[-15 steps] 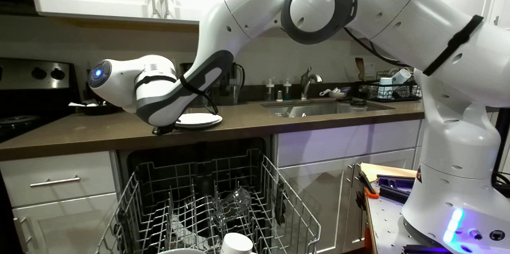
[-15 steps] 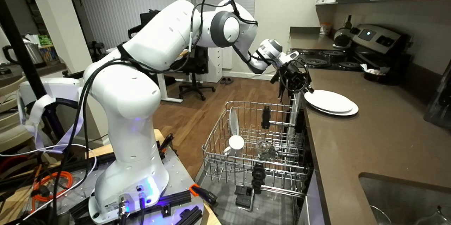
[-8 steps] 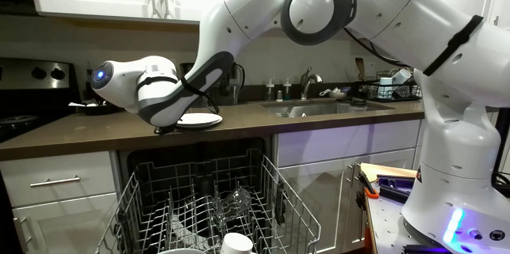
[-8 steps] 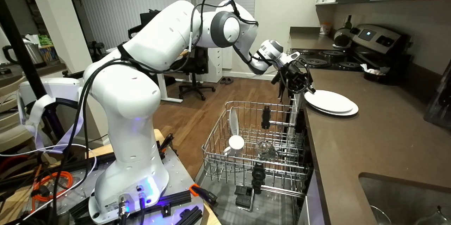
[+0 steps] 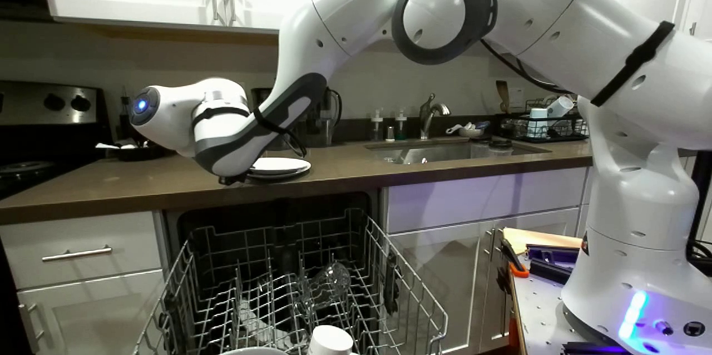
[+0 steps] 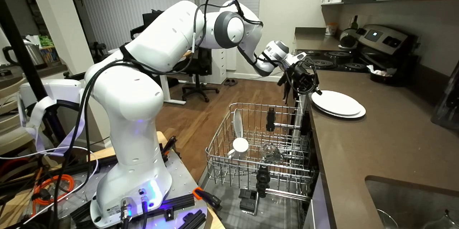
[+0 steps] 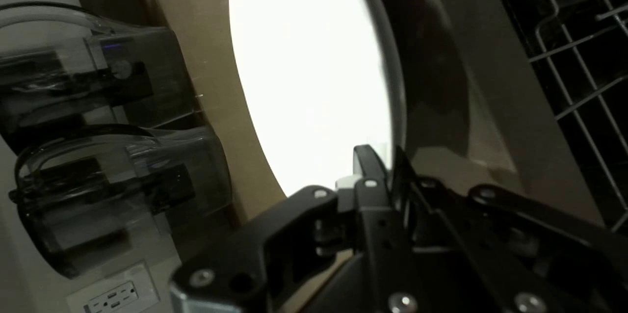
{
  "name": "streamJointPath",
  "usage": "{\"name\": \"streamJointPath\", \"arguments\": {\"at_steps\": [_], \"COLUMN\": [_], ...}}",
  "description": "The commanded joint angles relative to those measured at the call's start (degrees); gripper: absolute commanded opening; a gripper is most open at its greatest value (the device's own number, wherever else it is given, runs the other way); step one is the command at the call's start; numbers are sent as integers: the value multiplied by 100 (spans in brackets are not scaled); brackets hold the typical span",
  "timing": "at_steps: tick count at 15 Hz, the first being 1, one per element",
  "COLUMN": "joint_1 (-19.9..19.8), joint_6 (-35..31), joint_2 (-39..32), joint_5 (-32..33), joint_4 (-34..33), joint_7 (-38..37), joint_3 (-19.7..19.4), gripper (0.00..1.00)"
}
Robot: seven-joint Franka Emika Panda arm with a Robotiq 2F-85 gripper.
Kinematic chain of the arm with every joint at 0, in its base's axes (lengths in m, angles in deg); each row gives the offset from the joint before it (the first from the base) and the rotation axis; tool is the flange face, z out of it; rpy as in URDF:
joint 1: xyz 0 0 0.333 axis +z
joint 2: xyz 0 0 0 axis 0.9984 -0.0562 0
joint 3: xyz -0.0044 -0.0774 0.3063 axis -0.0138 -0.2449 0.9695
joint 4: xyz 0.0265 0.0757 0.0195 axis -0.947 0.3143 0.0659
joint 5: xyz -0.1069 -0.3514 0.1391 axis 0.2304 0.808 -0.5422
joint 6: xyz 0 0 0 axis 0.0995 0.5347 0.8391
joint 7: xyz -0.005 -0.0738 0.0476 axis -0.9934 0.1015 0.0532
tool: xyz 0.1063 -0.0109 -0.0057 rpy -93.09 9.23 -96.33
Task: Take the two white plates one after the other and put them vertically in the dishwasher then move the glass bottle to the right
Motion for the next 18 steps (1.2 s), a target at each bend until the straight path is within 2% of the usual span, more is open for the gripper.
{"name": "streamJointPath", "arguments": {"at_steps": [1, 8, 18], "joint_1": [28, 169, 289], "joint_6": [35, 296, 738], "joint_2": [-38, 0, 65], "joint_5": [69, 143, 244], "joint_4": [-90, -29, 82], "joint_7": [90, -46, -69], "joint_3": [-51, -180, -164], "gripper": [4, 4, 4]}}
